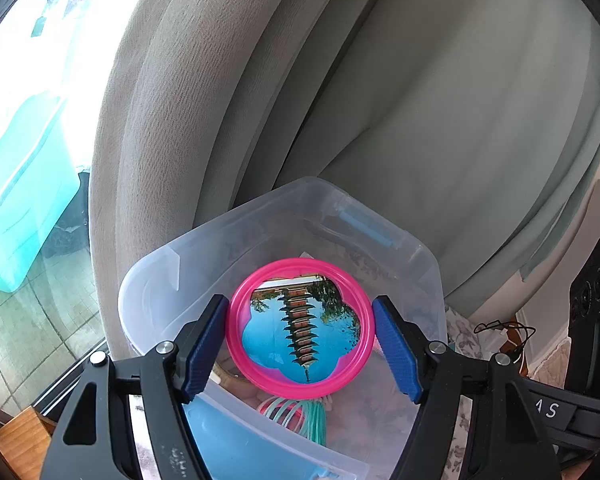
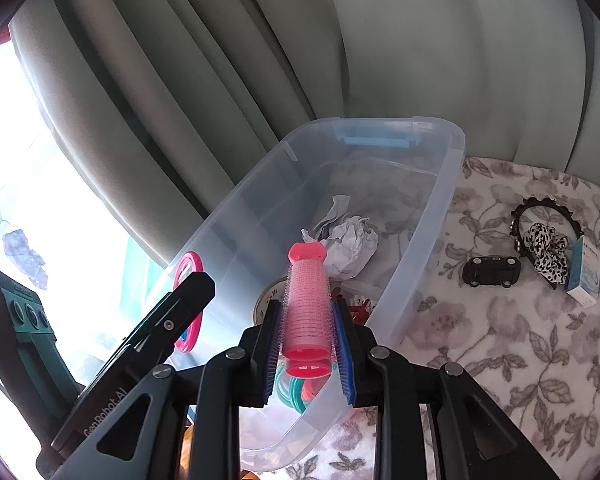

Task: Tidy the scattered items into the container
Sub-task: 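Open the left tool to drop the mirror while the right tool releases the roller into the box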

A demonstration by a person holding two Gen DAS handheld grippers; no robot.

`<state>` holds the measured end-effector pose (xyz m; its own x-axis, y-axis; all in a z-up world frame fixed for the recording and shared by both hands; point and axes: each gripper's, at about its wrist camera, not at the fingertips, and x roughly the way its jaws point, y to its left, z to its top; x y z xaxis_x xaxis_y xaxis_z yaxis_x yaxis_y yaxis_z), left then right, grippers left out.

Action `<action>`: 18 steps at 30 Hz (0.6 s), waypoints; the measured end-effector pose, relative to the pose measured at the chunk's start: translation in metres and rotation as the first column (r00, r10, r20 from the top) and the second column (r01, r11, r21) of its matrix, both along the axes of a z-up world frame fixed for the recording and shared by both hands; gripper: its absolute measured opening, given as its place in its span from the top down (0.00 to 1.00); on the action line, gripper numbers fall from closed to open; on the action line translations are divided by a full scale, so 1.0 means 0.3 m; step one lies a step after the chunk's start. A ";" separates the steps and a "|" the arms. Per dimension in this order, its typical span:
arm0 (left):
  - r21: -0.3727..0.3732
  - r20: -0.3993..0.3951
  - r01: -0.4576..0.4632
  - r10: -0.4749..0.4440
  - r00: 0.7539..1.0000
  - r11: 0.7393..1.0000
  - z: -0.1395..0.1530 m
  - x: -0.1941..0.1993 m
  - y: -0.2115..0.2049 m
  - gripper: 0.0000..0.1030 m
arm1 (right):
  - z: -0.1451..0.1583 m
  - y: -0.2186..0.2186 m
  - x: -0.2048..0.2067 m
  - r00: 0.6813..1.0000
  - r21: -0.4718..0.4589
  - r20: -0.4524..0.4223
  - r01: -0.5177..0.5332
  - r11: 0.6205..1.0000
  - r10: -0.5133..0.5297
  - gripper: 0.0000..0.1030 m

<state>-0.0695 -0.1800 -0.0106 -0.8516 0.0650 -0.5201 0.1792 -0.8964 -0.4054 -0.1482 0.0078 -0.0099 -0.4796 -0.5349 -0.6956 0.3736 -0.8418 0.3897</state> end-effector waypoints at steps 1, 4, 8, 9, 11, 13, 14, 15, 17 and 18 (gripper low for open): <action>0.003 0.001 0.002 -0.002 1.000 1.000 0.000 0.001 -0.002 0.28 | 0.001 0.000 0.001 1.000 0.000 0.000 -0.001 1.000 0.001 0.73; 0.021 0.004 0.001 -0.001 1.000 1.000 -0.008 -0.012 -0.010 0.28 | 0.002 -0.002 0.005 1.000 0.000 -0.002 -0.003 1.000 0.003 0.71; 0.033 0.008 0.001 -0.002 1.000 0.999 -0.007 -0.012 -0.014 0.28 | 0.004 0.000 0.009 1.000 0.000 -0.006 -0.006 1.000 0.006 0.70; 0.036 0.008 0.002 -0.002 1.000 0.999 -0.006 -0.011 -0.016 0.28 | 0.004 0.000 0.010 1.000 -0.002 -0.006 -0.007 1.000 0.007 0.69; 0.044 0.009 0.002 -0.003 1.000 0.999 -0.004 -0.008 -0.021 0.28 | 0.005 0.001 0.012 1.000 -0.007 -0.007 -0.009 1.000 0.009 0.68; 0.050 0.011 0.000 -0.001 1.000 0.999 -0.003 -0.009 -0.024 0.28 | 0.006 0.002 0.014 1.000 -0.009 -0.007 -0.011 1.000 0.010 0.67; 0.052 0.012 0.000 0.000 1.000 0.999 -0.002 -0.008 -0.026 0.28 | 0.007 0.002 0.014 1.000 -0.010 -0.007 -0.011 1.000 0.011 0.66; 0.052 0.012 0.003 -0.004 1.000 0.999 -0.001 -0.008 -0.034 0.28 | 0.007 0.002 0.014 1.000 -0.010 -0.008 -0.012 1.000 0.012 0.66; 0.049 0.011 0.012 -0.012 1.000 0.999 0.002 -0.012 -0.059 0.28 | 0.007 0.001 0.015 1.000 -0.009 -0.008 -0.014 1.000 0.014 0.65; 0.049 0.012 0.011 -0.011 1.000 0.999 0.002 -0.008 -0.063 0.28 | 0.008 0.000 0.016 1.000 -0.007 -0.009 -0.015 1.000 0.015 0.65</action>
